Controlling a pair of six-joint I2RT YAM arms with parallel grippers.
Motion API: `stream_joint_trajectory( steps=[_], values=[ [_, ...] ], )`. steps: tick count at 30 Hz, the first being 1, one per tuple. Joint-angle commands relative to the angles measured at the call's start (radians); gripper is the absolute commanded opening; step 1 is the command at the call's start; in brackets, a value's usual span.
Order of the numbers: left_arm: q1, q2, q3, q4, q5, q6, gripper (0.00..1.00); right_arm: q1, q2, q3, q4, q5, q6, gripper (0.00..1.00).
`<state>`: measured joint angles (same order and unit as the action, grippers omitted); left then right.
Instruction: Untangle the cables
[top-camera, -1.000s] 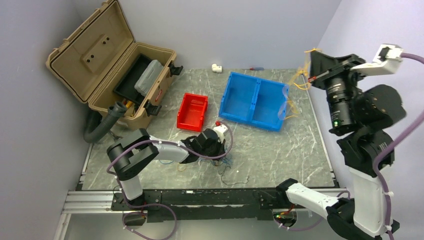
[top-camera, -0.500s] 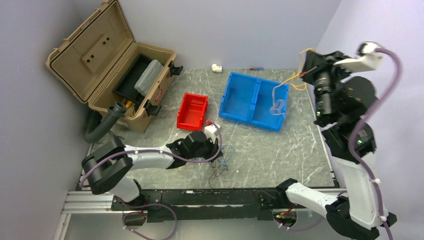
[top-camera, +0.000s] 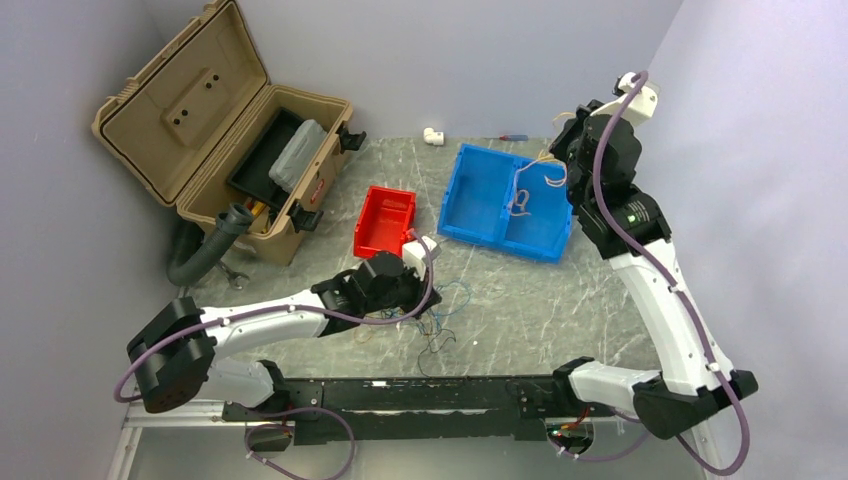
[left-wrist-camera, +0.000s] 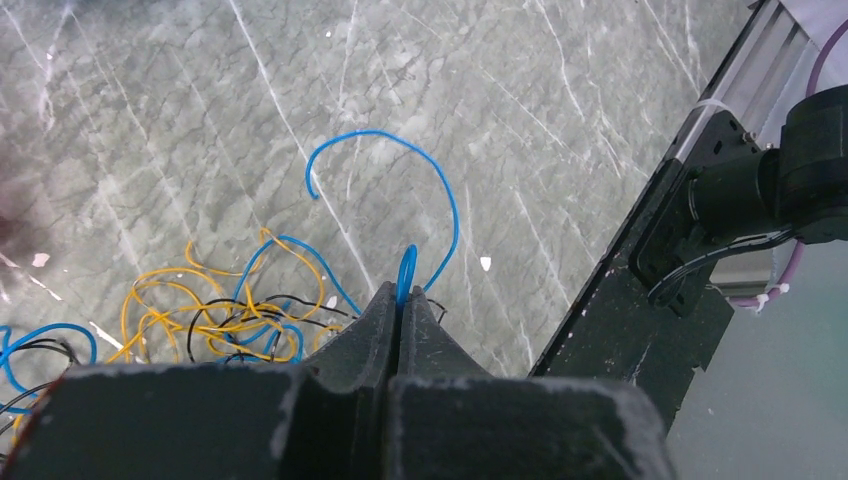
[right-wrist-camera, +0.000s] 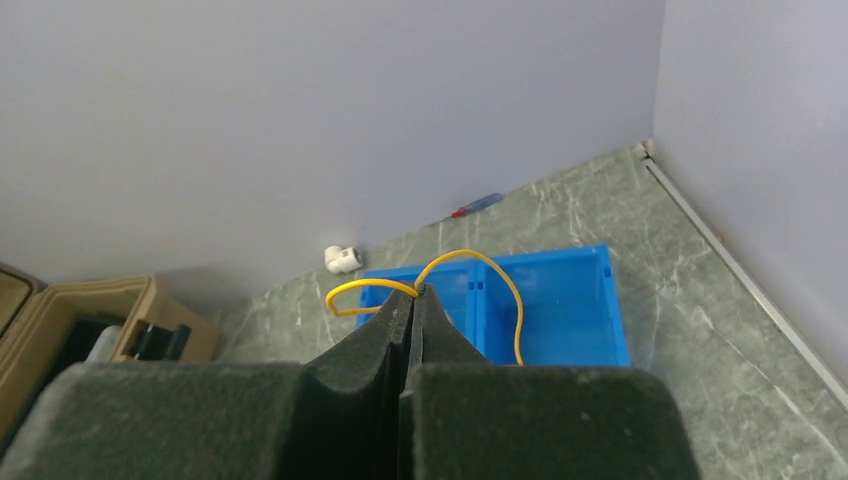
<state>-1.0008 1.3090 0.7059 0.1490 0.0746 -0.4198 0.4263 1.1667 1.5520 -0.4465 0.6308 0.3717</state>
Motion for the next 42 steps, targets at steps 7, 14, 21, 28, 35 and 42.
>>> stream_joint_trajectory(
  steps=[7,14,21,28,35,42],
  values=[
    [-0.007,-0.052,0.053,-0.071,-0.028,0.053,0.0,-0.185,0.089,0.009,0.046,-0.17,0.069,0.0],
    [-0.007,-0.076,0.069,-0.101,-0.033,0.074,0.0,-0.281,0.145,-0.027,0.057,-0.261,0.116,0.0],
    [-0.007,-0.082,0.094,-0.123,-0.035,0.09,0.0,-0.314,0.173,-0.125,0.084,-0.269,0.149,0.0],
    [-0.008,-0.092,0.116,-0.145,-0.034,0.099,0.0,-0.332,0.22,-0.227,0.105,-0.288,0.162,0.33],
    [-0.007,-0.114,0.123,-0.147,-0.026,0.092,0.0,-0.345,0.241,-0.149,-0.012,-0.366,0.15,0.76],
    [-0.007,-0.143,0.131,-0.179,-0.01,0.084,0.0,-0.345,0.08,-0.321,0.025,-0.666,0.092,0.96]
  ],
)
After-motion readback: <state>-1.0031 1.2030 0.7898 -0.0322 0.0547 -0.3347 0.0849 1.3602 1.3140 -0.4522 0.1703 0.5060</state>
